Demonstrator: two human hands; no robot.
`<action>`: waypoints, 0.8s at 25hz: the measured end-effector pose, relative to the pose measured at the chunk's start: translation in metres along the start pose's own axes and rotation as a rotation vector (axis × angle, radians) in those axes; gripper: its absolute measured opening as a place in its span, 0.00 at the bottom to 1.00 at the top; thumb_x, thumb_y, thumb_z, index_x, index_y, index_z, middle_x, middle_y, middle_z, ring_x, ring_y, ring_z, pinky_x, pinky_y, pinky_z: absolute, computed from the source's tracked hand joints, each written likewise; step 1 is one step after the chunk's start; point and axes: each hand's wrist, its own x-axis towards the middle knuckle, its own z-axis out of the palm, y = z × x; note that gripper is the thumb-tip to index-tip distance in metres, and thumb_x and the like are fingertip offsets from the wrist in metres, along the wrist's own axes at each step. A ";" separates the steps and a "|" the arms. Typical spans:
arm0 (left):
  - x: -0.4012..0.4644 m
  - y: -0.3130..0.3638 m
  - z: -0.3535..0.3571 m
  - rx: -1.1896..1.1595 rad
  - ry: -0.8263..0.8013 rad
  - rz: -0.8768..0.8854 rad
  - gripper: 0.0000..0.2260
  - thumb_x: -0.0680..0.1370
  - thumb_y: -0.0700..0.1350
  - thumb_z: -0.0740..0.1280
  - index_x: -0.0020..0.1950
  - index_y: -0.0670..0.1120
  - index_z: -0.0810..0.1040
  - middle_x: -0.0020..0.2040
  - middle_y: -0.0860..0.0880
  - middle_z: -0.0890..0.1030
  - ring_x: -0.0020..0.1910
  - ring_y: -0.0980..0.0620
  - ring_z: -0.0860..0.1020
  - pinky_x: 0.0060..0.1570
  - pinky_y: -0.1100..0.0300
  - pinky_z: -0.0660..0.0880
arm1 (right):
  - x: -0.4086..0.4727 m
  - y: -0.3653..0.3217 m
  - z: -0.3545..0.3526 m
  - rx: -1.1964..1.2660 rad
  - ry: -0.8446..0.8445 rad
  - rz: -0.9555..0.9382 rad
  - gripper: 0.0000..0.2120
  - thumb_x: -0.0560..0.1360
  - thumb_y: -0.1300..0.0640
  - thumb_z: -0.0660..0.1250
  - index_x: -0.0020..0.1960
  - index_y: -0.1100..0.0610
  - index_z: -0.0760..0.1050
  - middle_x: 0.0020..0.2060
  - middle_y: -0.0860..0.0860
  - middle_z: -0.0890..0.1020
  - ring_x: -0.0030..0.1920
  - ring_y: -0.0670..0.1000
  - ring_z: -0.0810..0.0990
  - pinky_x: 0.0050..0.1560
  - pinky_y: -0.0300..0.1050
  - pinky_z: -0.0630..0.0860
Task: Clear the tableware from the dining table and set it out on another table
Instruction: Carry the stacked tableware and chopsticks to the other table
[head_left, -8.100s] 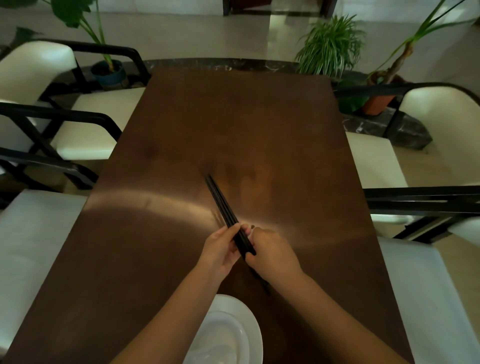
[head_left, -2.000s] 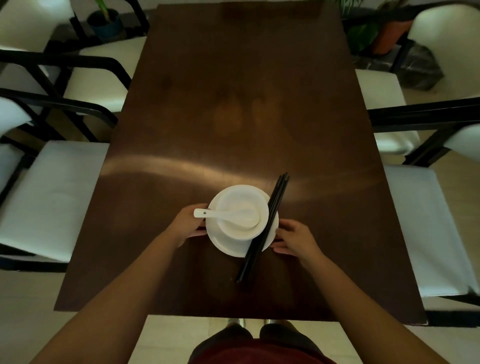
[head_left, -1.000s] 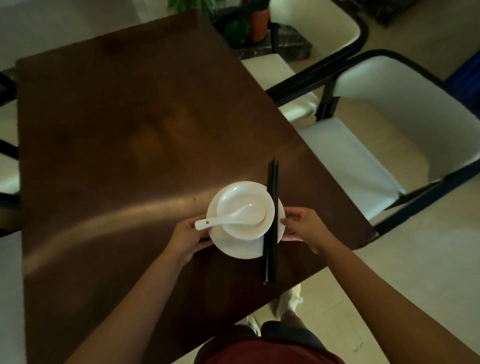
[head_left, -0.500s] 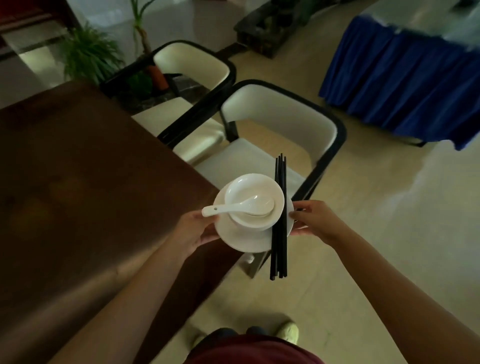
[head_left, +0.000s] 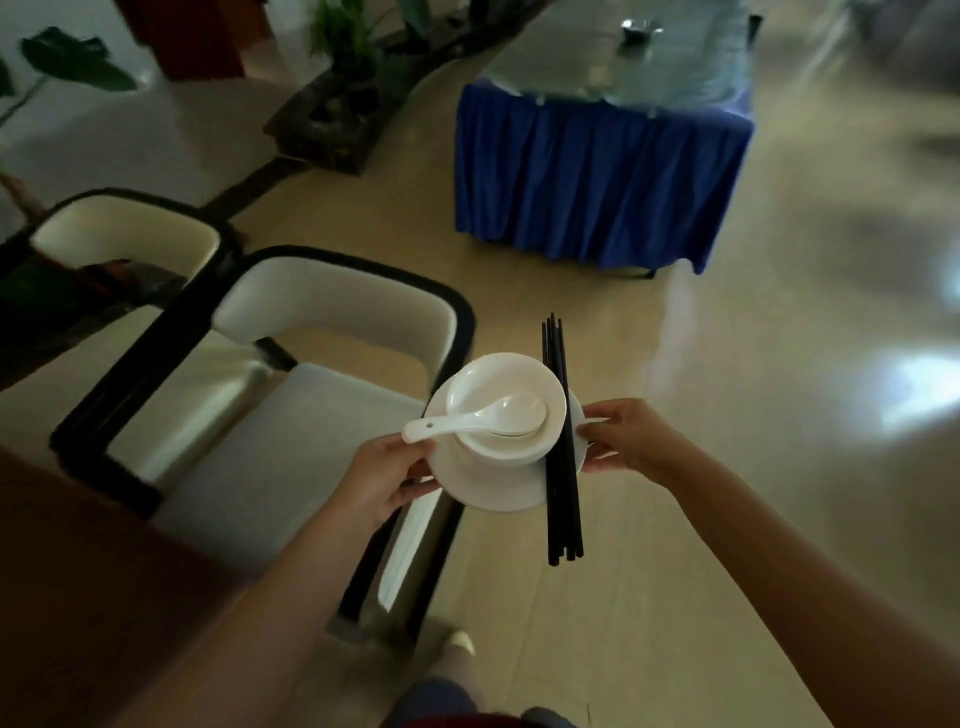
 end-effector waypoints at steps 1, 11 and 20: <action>0.014 0.008 0.019 0.016 -0.024 -0.004 0.04 0.74 0.37 0.68 0.48 0.44 0.79 0.41 0.44 0.84 0.40 0.47 0.83 0.34 0.56 0.81 | 0.006 -0.001 -0.018 0.016 0.027 0.004 0.15 0.74 0.69 0.63 0.60 0.65 0.75 0.45 0.62 0.81 0.37 0.55 0.82 0.34 0.43 0.83; 0.147 0.107 0.196 0.216 -0.360 -0.019 0.04 0.75 0.35 0.65 0.49 0.41 0.78 0.44 0.42 0.81 0.41 0.46 0.81 0.34 0.56 0.81 | 0.069 -0.023 -0.167 0.205 0.348 0.019 0.13 0.74 0.69 0.61 0.57 0.64 0.77 0.36 0.57 0.81 0.28 0.47 0.82 0.35 0.43 0.82; 0.238 0.154 0.351 0.345 -0.524 -0.054 0.06 0.76 0.34 0.64 0.48 0.42 0.78 0.37 0.45 0.80 0.28 0.52 0.81 0.29 0.60 0.80 | 0.122 -0.033 -0.291 0.286 0.473 0.059 0.11 0.73 0.68 0.60 0.49 0.61 0.80 0.35 0.55 0.82 0.32 0.49 0.82 0.36 0.42 0.82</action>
